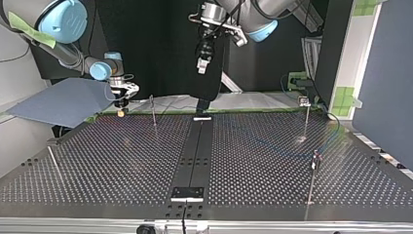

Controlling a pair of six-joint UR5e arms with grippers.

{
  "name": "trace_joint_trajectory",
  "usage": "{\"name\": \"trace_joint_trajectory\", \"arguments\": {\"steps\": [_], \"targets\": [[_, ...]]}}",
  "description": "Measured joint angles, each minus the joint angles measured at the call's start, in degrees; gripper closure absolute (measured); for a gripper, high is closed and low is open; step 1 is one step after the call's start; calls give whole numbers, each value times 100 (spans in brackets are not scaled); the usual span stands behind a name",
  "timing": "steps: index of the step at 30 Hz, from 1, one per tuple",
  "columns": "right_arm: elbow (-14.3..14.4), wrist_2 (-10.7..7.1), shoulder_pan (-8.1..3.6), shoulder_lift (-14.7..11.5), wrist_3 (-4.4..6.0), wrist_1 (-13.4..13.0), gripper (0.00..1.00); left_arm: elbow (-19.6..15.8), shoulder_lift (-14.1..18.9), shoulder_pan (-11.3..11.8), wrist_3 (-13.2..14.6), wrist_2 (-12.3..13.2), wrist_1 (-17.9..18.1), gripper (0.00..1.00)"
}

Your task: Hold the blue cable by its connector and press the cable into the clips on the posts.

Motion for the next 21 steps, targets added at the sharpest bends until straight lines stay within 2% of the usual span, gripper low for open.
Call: {"name": "trace_joint_trajectory", "arguments": {"steps": [9,21], "targets": [[1,-33,-4,-1,-14,34,100,-431,381,5,-6,-91,429,0],[2,-68,-5,-1,-15,54,100,-937,-66,-44,-122,-46,983,0]]}}
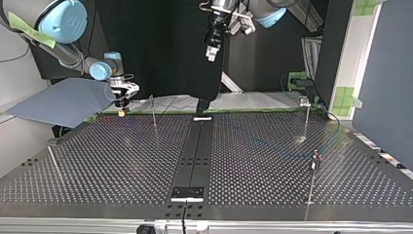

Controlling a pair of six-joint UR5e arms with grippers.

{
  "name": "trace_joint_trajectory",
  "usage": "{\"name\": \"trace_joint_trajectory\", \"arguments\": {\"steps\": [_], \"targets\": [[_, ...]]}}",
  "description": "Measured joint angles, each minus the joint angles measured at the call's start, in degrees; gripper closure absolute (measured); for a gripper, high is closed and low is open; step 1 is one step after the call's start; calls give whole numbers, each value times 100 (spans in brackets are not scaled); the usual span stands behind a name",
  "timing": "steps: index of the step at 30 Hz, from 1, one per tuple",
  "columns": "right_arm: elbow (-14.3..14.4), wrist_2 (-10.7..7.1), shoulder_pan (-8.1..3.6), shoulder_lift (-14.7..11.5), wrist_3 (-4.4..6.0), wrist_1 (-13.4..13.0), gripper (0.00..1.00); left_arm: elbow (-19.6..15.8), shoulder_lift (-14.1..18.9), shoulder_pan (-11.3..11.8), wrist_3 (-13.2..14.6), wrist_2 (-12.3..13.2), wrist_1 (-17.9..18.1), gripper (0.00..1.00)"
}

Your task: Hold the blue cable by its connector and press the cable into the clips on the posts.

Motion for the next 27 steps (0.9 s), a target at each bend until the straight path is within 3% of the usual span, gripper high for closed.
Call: {"name": "trace_joint_trajectory", "arguments": {"steps": [6,20,27], "targets": [[57,7,-21,-82,-9,39,100,-92,-277,17,-5,-9,280,0],[605,172,-101,-748,-3,9,100,-163,-975,54,-12,-11,986,0],[827,347,-76,-1073,80,83,100,-209,-1077,57,-14,-75,1364,0]]}}
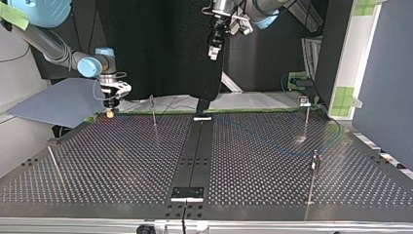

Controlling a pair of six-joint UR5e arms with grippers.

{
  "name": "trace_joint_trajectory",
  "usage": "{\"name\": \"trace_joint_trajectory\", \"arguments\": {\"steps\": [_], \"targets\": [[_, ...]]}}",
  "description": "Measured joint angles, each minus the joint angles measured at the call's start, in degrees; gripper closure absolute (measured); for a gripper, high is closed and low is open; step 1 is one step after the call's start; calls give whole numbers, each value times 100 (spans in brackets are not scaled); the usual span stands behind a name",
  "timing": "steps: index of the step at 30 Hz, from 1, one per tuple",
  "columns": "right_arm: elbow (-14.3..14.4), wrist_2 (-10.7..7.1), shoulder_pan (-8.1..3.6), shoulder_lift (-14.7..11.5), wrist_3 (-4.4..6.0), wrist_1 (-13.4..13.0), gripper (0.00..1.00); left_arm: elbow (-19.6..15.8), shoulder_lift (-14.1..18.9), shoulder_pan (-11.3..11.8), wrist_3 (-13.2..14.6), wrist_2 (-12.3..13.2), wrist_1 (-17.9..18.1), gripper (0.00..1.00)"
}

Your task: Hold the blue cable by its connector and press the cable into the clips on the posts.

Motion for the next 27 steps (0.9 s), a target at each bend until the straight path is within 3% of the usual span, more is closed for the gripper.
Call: {"name": "trace_joint_trajectory", "arguments": {"steps": [11,17,27], "targets": [[42,52,46,-555,404,215,100,-34,-4,0,-6,-21,534,0],[44,32,47,-810,423,262,100,-35,-4,1,8,-14,655,0],[43,28,48,-854,421,265,100,-35,-4,1,11,-14,665,0]]}}
